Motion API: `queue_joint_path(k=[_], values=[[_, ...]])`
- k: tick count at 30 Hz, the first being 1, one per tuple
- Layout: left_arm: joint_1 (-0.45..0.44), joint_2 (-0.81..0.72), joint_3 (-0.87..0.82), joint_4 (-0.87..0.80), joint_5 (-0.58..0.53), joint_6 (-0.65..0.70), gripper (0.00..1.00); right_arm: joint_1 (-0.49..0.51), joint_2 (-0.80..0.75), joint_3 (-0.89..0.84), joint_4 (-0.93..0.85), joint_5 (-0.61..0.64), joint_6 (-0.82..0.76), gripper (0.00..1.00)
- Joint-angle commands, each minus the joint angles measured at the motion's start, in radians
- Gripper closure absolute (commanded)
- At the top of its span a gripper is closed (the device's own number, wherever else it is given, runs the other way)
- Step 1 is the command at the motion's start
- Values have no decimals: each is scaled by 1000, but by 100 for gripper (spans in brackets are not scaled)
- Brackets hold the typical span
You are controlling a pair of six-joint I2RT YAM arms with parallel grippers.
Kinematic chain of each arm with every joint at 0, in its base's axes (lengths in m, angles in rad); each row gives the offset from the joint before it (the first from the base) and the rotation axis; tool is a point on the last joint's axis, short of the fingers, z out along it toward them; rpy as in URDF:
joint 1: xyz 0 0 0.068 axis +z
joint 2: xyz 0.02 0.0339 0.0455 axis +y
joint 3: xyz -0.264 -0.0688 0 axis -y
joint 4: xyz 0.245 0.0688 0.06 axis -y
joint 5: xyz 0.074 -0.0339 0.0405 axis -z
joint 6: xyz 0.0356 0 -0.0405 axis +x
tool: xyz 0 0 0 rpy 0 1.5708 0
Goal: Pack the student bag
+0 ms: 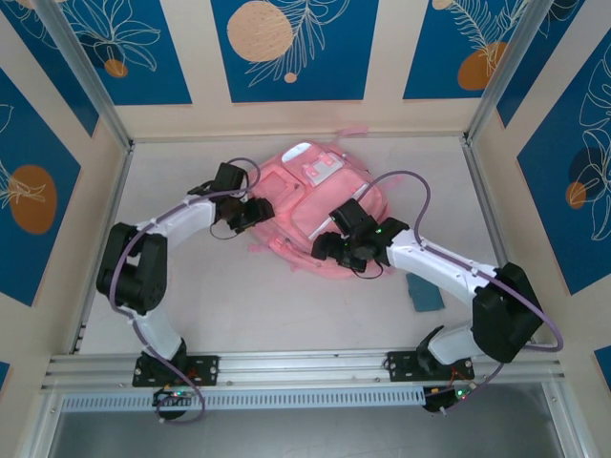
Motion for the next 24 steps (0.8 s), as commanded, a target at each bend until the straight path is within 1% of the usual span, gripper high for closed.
queue_joint_path(k=[1,2,3,5,8,10,12,13,17,21,24], values=[[11,51,61,85,79,-82,44,-20,21,-30,65,-17,47,21],[13,62,69,97,90,-91,47,-30,28,-33,69,-15,45,21],[15,73,70,110,99,-98,54,-38,36,-35,70,-10,41,21],[19,87,69,135,120,-117,63,-57,49,-35,66,5,22,21],[24,99,62,166,146,-127,81,-86,73,-30,66,51,-37,23],[24,91,54,173,149,-123,91,-111,92,-23,63,90,-85,23],[24,76,38,180,159,-123,98,-148,116,-11,65,117,-135,23],[24,66,28,185,166,-123,100,-162,124,-5,69,121,-157,23],[21,7,-30,197,209,-124,100,-197,136,44,39,147,-242,24],[21,-74,-64,165,229,-120,100,-168,48,76,-63,202,-247,23],[14,-125,-67,131,234,-125,100,-111,-39,87,-175,263,-181,23]])
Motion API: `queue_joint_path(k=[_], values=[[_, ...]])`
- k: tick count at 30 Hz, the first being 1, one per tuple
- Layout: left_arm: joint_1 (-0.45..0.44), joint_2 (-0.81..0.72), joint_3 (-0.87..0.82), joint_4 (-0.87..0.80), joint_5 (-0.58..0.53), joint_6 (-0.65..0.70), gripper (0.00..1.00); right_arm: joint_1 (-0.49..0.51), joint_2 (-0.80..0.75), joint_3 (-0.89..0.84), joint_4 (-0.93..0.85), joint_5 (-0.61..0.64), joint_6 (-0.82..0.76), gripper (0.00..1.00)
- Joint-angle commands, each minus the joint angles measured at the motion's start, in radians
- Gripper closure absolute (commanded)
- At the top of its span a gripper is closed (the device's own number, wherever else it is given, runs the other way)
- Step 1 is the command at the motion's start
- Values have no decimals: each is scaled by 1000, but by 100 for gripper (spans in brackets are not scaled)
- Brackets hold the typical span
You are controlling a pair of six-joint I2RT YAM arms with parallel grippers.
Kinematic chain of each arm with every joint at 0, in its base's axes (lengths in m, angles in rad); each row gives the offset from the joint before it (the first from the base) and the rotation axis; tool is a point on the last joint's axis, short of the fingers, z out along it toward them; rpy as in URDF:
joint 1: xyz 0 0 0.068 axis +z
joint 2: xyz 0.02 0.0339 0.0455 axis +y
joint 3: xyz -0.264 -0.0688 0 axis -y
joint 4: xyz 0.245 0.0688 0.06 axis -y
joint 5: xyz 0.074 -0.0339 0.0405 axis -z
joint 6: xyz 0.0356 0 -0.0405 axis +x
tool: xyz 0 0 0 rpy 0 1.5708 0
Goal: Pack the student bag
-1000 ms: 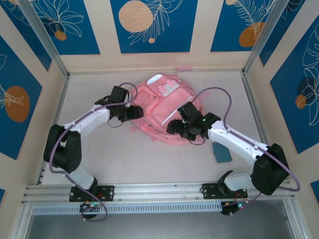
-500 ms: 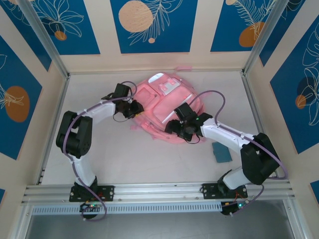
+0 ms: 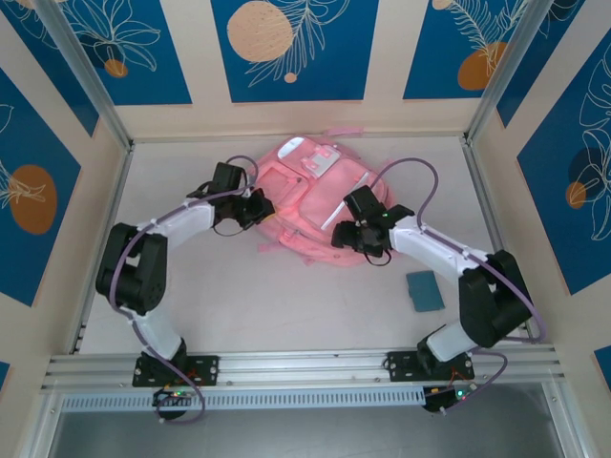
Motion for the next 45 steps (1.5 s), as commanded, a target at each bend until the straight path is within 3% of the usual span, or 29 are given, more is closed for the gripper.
queue_joint_path(k=[1,7,14,22,30,45], values=[[6,-95,-6,-64,38,11,100,57,-119,45,-152,129,59,23],[-9,-133,-5,-76,53,-3,100,288,-116,123,-205,192,200,23],[-19,-131,8,-92,57,-6,100,447,205,433,-198,190,302,31],[-19,-133,11,-117,62,12,100,416,387,541,-144,117,404,45],[-19,-131,-2,-114,75,14,100,386,467,589,-160,156,443,56],[-18,-131,5,-132,50,23,100,398,459,594,-303,249,445,89]])
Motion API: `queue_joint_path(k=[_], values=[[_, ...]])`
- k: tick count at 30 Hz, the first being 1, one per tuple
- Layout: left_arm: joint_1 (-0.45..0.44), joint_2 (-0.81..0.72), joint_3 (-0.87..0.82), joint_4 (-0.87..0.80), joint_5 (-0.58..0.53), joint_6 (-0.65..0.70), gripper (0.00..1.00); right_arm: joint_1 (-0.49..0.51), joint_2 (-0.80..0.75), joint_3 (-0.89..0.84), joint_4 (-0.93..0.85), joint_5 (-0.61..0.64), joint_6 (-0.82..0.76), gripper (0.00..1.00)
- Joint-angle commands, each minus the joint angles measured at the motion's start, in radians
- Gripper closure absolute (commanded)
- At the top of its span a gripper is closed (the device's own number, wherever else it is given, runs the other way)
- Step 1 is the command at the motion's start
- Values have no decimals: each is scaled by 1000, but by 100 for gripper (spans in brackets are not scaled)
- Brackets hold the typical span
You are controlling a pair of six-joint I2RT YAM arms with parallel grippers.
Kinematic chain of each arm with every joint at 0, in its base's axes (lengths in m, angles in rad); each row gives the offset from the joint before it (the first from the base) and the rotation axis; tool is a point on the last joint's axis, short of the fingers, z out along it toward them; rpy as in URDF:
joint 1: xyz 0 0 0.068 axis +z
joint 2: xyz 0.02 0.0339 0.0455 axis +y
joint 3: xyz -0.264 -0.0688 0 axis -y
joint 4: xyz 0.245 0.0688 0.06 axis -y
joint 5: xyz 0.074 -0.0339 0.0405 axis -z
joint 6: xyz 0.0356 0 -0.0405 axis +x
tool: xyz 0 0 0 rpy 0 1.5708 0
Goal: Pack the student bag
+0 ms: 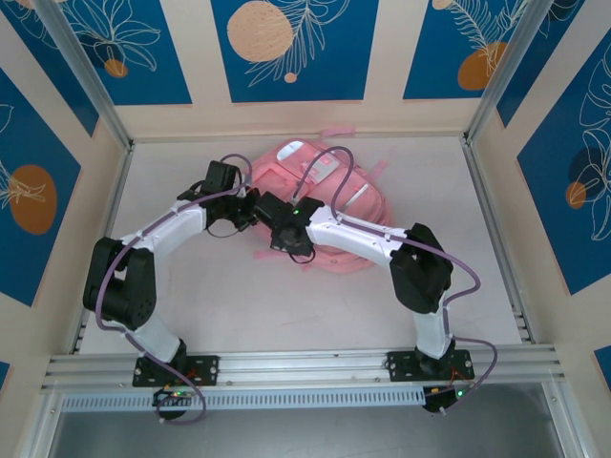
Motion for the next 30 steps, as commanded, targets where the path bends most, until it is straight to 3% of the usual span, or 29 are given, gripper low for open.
queue_joint_path(k=[1,14,20,25,30], values=[[-6,-35,11,-33,30,27,100,8,-20,-8,-77,57,-7,92],[25,14,43,-61,-84,57,100,14,-287,-353,-116,4,-34,96],[37,42,45,-51,-74,69,100,-3,-432,-497,-77,-51,-48,95],[43,46,48,-44,-57,76,100,-11,-455,-502,-76,-57,-66,94],[43,46,55,-18,18,74,100,-5,-429,-475,-42,-98,-129,81]])
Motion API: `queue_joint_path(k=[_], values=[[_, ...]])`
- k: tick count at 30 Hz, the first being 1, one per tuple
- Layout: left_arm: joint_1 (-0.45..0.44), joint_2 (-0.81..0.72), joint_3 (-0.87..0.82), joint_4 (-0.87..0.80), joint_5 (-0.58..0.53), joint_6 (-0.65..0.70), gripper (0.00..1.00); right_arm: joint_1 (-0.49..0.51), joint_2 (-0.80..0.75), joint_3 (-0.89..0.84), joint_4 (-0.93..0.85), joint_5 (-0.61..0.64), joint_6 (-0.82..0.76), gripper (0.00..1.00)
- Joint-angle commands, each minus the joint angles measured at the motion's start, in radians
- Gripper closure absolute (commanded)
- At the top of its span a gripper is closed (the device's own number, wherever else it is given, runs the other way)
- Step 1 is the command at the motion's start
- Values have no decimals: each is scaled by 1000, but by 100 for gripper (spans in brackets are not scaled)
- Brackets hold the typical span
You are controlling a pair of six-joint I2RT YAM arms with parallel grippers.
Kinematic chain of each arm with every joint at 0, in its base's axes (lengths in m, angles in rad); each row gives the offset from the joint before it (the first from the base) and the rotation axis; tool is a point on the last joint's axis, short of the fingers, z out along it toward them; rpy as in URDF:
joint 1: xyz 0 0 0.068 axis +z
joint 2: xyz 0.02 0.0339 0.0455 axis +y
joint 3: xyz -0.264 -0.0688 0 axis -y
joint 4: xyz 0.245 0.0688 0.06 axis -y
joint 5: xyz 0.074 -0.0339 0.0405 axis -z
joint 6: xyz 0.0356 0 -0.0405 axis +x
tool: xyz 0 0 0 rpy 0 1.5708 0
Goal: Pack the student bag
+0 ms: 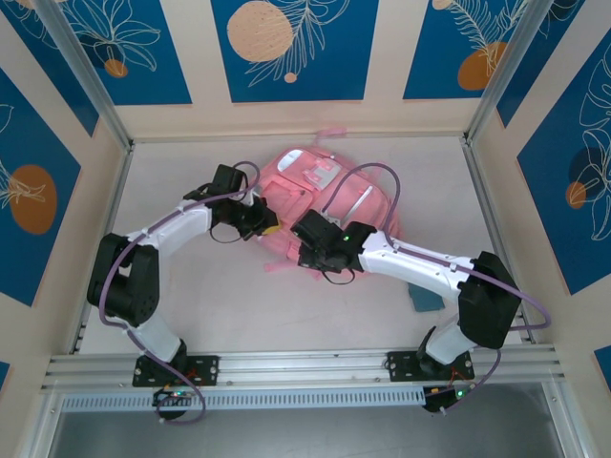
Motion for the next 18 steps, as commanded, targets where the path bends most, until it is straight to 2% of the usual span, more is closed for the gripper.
queue_joint_path(k=[1,11,15,18], values=[[57,14,40,80,-86,34,100,2,-6,0,-237,-26,-37,78],[49,0,24,105,-7,20,100,17,36,99,-176,-29,-67,53],[39,-11,25,110,13,17,100,35,100,202,-158,-19,-87,47],[36,-25,25,115,33,13,100,42,182,313,-230,25,-69,47]])
